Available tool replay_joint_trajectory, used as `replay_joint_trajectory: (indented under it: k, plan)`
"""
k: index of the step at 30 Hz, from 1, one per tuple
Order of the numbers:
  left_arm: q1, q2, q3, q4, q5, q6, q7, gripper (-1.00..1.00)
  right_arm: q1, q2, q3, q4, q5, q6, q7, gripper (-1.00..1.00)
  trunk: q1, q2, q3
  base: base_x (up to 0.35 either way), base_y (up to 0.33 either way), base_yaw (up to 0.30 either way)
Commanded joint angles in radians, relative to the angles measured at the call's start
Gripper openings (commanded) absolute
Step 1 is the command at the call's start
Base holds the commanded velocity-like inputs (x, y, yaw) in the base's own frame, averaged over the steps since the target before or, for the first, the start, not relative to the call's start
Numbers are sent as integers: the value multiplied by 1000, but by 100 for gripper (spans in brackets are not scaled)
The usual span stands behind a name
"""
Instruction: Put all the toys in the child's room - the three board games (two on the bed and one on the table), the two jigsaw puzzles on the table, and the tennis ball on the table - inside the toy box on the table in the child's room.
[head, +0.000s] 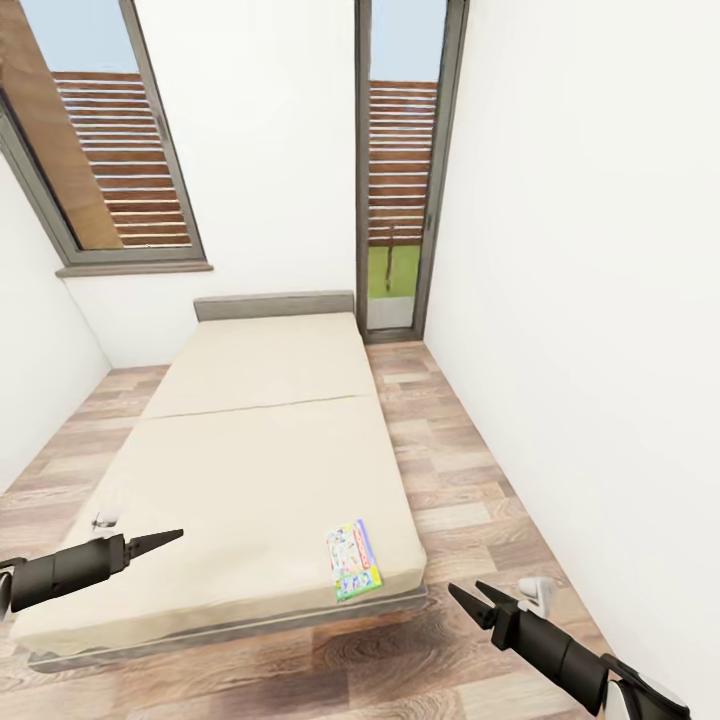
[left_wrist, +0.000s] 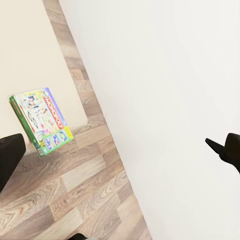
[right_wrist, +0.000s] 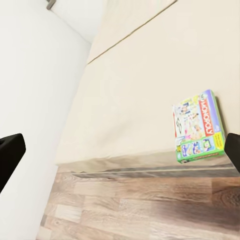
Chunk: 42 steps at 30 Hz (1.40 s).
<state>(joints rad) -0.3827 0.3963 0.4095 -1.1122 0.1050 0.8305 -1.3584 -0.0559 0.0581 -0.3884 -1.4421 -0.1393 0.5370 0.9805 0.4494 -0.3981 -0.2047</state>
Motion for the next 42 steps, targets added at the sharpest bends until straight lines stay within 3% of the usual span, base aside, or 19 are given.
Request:
replay_joint_trajectory:
  k: [1, 22, 42]
  plan:
    - [-1, 0, 0, 0, 1, 10, -2, 100, -1, 1, -2, 0, -4, 8, 3, 100, 1, -2, 0, 0, -12, 66]
    - [-1, 0, 0, -1, 1, 11, -3, 100, -1, 1, -3, 1, -5, -21, 4, 100, 1, -2, 25, 43, -134, 21]
    - [-1, -1, -1, -2, 0, 12, -1, 100, -1, 0, -3, 2, -5, -23, 4, 100, 1, -2, 58, 10, -18, 0]
